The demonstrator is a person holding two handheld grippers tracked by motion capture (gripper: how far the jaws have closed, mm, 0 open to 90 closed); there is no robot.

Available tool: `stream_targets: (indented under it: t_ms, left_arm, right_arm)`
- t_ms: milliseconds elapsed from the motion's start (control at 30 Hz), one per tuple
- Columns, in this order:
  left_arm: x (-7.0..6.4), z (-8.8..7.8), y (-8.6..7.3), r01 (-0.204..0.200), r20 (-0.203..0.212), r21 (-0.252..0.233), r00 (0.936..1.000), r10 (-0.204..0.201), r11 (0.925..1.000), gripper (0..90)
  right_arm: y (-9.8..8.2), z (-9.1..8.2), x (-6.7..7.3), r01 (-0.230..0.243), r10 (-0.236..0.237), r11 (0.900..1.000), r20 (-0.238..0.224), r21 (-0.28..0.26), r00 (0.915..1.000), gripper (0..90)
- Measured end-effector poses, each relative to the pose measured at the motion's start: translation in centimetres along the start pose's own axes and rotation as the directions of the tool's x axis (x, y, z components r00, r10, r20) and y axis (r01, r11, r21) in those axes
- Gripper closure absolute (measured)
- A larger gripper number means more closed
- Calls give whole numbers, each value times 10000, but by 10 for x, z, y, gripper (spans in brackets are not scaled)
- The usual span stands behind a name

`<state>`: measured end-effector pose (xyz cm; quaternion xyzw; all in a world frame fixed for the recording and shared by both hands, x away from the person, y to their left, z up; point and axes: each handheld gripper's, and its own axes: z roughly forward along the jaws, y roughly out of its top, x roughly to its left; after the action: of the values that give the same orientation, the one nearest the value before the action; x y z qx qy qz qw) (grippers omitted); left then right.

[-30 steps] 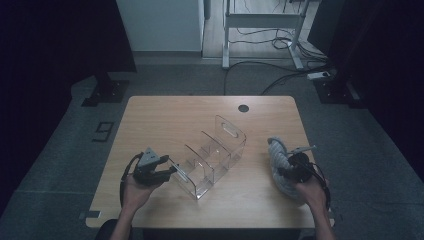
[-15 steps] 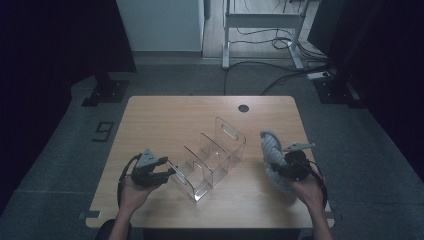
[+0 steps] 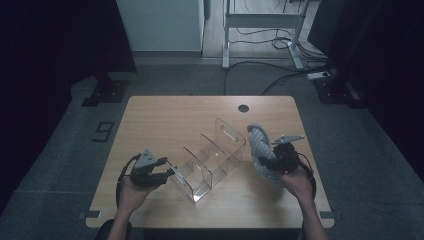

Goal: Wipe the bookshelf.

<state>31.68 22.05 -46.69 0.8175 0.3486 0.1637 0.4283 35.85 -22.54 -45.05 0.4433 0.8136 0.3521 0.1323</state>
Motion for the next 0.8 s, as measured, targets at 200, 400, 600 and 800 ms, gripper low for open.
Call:
stream_targets:
  t_ms: [200,400,600,800]
  left_arm:
    - [0,0,1,-23,9,27,10000,23,10000,449]
    - [0,0,1,-59,32,69,10000,59,10000,450]
    - [-2,1,2,-73,1,69,10000,73,9999,450]
    - [-2,1,2,-69,-23,54,10000,69,10000,450]
  right_arm:
    - [14,16,4,150,-148,9998,-180,127,9997,628]
    - [19,29,10,372,-369,9992,-256,140,9990,626]
    - [21,34,16,734,-731,9973,-365,67,9967,628]
    - [22,37,23,943,-939,9955,-483,77,9944,629]
